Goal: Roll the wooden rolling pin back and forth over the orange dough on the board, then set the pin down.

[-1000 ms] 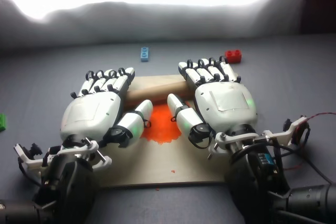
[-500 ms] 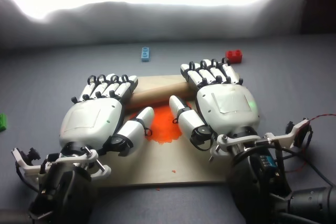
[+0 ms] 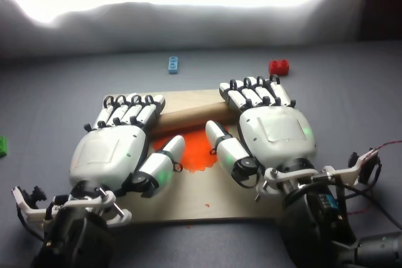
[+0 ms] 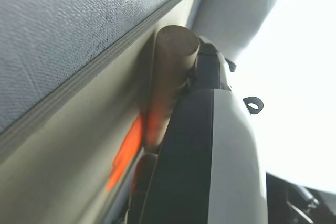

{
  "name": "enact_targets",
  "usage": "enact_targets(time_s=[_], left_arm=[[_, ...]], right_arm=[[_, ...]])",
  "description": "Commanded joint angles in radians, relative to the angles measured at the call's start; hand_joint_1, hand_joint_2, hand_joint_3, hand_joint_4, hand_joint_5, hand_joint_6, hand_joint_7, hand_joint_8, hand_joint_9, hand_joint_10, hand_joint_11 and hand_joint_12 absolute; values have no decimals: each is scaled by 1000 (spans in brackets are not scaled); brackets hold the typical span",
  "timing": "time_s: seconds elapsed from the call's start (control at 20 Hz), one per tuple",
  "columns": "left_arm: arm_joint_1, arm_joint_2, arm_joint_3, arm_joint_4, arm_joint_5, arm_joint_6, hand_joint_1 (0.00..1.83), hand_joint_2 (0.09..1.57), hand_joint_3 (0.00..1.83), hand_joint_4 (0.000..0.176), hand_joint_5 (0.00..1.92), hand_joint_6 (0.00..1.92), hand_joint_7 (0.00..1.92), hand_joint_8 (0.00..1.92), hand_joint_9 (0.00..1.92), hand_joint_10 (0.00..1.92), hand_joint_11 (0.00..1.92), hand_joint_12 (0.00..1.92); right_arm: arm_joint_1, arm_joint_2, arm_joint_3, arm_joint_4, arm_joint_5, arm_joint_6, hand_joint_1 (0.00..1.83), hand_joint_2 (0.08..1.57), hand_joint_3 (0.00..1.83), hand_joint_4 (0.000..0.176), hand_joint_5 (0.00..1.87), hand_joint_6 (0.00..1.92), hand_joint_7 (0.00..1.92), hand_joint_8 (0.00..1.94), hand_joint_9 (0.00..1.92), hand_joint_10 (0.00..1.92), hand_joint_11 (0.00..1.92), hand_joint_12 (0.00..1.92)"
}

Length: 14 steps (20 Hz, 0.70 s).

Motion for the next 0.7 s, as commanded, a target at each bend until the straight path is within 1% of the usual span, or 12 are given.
enact_targets(time_s=[0.0, 0.1, 0.2, 0.35, 0.4, 0.45, 0.6, 0.65], left_arm=[[18, 0, -4, -5, -29, -3, 0, 1486, 0, 0, 222, 4, 247, 0, 184, 6, 0, 307], [25, 2, -13, -2, -34, -3, 0, 1485, 0, 0, 240, 8, 260, 4, 203, 10, 0, 338], [33, 4, -23, 3, -42, -5, 0, 1485, 0, 0, 236, 4, 246, 3, 194, 4, 0, 296], [40, 8, -32, 4, -54, -15, 0, 1494, 4, 0, 244, 7, 259, 8, 194, 3, 0, 291], [41, 9, -34, 4, -57, -16, 0, 1494, 3, 0, 251, 7, 271, 8, 203, 6, 0, 318], [42, 12, -39, 4, -58, -16, 0, 1490, 1, 0, 239, 2, 265, 3, 198, 3, 0, 292], [46, 16, -50, 5, -71, -20, 0, 1482, 0, 0, 269, 12, 278, 6, 226, 12, 0, 329], [47, 18, -54, 9, -74, -22, 0, 1485, 0, 0, 270, 9, 288, 6, 221, 8, 0, 382]], right_arm=[[-15, 1, -7, 4, 28, -4, 0, 1448, 0, 0, 332, 20, 335, 2, 273, 8, 0, 566], [-16, 2, -16, 4, 39, -10, 0, 1450, 0, 0, 331, 17, 345, 5, 287, 12, 0, 594], [-19, 9, -38, 4, 48, -18, 0, 1452, 1, 0, 334, 16, 355, 6, 301, 16, 0, 618], [-27, 20, -69, 4, 59, -31, 0, 1449, 0, 0, 340, 16, 346, 1, 281, 6, 0, 582], [-29, 23, -78, 4, 60, -32, 0, 1448, 0, 0, 345, 16, 356, 4, 289, 8, 0, 606], [-30, 26, -85, 4, 61, -35, 0, 1454, 2, 0, 333, 10, 362, 4, 295, 9, 0, 633], [-35, 26, -104, 6, 77, -51, 0, 1449, 0, 0, 320, 4, 336, 0, 270, 2, 0, 598], [-36, 27, -112, 6, 79, -55, 0, 1450, 0, 0, 322, 4, 346, 3, 279, 6, 0, 640]])
